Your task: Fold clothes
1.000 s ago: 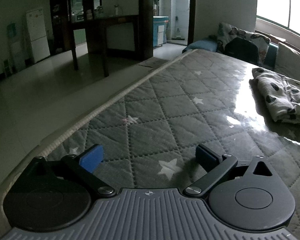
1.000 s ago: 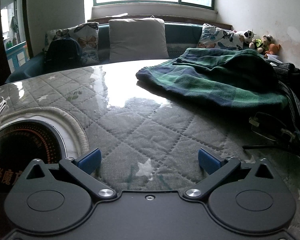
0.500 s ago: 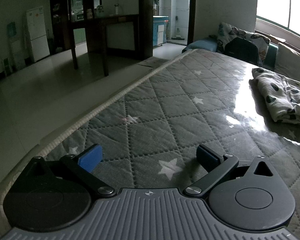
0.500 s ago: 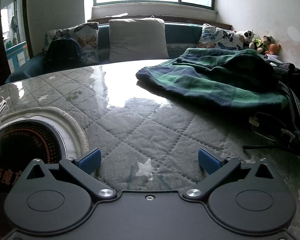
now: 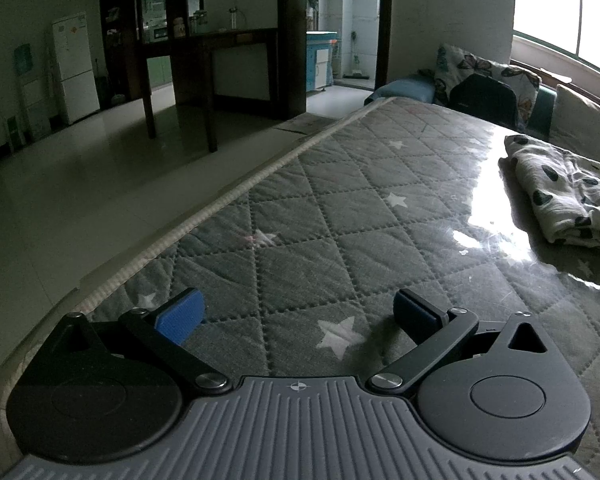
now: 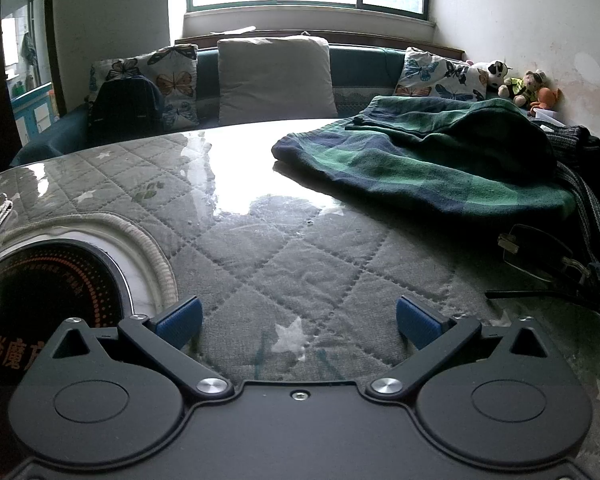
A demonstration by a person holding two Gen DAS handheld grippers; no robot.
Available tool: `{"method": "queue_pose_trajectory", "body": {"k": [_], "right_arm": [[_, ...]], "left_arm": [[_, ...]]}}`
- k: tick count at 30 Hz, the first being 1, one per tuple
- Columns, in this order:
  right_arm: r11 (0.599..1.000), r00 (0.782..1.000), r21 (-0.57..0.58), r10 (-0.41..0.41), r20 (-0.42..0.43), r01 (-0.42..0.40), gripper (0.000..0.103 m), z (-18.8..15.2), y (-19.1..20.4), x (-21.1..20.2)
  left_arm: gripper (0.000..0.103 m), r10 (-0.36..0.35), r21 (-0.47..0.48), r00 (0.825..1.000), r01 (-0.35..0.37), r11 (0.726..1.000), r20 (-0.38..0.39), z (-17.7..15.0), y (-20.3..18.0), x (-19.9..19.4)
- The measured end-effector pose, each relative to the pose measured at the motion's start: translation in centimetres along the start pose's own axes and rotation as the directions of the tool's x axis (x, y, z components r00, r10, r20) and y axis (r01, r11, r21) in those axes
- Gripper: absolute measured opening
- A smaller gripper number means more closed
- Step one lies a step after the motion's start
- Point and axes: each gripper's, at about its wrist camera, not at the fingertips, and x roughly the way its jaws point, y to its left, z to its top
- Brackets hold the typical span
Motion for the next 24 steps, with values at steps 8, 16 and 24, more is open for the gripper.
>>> {"method": "queue_pose_trajectory", "body": {"k": [8, 16, 24], "right_arm": [[1.000, 1.000, 0.000, 0.000, 0.000, 0.000, 0.103, 0.04, -0.03, 0.04], [1.000, 1.000, 0.000, 0.000, 0.000, 0.000, 0.103, 0.07, -0.03, 0.08], [1.000, 1.000, 0.000, 0.000, 0.000, 0.000, 0.103, 0.09, 0.01, 0.09]], "left_arm": [[0.102, -0.001, 0.001, 1.000, 0.001, 1.000, 0.000, 0.04, 0.17, -0.03], [0.103, 0.000, 0.003, 1.000, 0.000, 1.000, 0.000, -0.05, 0.30, 0.02], [0.103, 0.000, 0.004, 1.000, 0.000, 1.000, 0.000, -0.06, 0.43, -0.05]]}}
